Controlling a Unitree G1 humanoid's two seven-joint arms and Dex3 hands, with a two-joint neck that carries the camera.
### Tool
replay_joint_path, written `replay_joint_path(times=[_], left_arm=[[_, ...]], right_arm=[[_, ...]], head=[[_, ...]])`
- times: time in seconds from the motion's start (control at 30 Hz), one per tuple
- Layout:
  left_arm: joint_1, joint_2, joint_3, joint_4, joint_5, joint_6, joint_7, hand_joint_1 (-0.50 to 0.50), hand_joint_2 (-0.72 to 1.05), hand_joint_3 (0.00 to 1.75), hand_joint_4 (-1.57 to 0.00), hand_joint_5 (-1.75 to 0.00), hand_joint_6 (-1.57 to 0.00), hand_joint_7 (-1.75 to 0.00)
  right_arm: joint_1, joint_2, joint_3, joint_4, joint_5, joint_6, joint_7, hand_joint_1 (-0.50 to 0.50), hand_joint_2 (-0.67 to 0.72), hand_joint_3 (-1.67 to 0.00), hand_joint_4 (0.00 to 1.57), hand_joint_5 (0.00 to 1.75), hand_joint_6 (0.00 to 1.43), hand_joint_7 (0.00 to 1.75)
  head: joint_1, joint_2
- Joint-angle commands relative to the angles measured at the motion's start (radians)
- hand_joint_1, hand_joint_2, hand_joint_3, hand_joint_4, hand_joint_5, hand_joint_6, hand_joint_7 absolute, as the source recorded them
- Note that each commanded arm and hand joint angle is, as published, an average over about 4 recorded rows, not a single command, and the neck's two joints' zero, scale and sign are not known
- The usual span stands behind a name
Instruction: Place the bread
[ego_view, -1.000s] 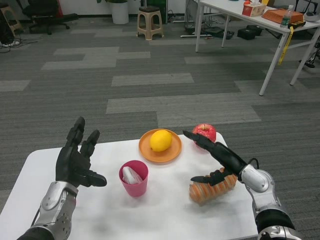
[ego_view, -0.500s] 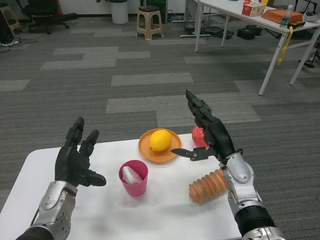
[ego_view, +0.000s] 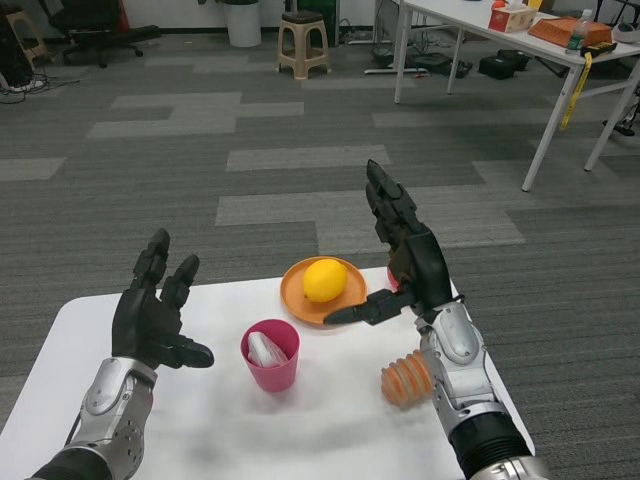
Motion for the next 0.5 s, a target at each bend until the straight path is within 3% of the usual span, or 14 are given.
replay_joint_path(times=[0.03, 0.23, 0.5], left_arm=[[-0.016, 0.006, 0.010, -0.013, 0.007, -0.005, 0.002, 0.50, -0.46, 0.09, 0.00, -0.41, 0.00, 0.00], [-0.028, 0.006, 0.012, -0.012, 0.008, -0.005, 0.002, 0.50, -0.46, 0.07, 0.00, -0.41, 0.00, 0.00], [-0.036, 0.006, 0.016, -0.024, 0.008, -0.011, 0.002, 0.50, -0.46, 0.09, 0.00, -0.41, 0.00, 0.00]], right_arm=[[-0.014, 0.006, 0.007, -0.015, 0.009, 0.015, -0.007, -0.48, 0.69, 0.00, 0.00, 0.00, 0.00, 0.00], [-0.015, 0.009, 0.019, -0.017, 0.010, 0.022, -0.007, -0.35, 0.72, 0.00, 0.00, 0.00, 0.00, 0.00], [-0.023, 0.006, 0.026, -0.010, 0.010, 0.024, -0.012, -0.33, 0.72, 0.00, 0.00, 0.00, 0.00, 0.00]], head=[[0.000, 0.003], [0.001, 0.008], [0.012, 0.022]])
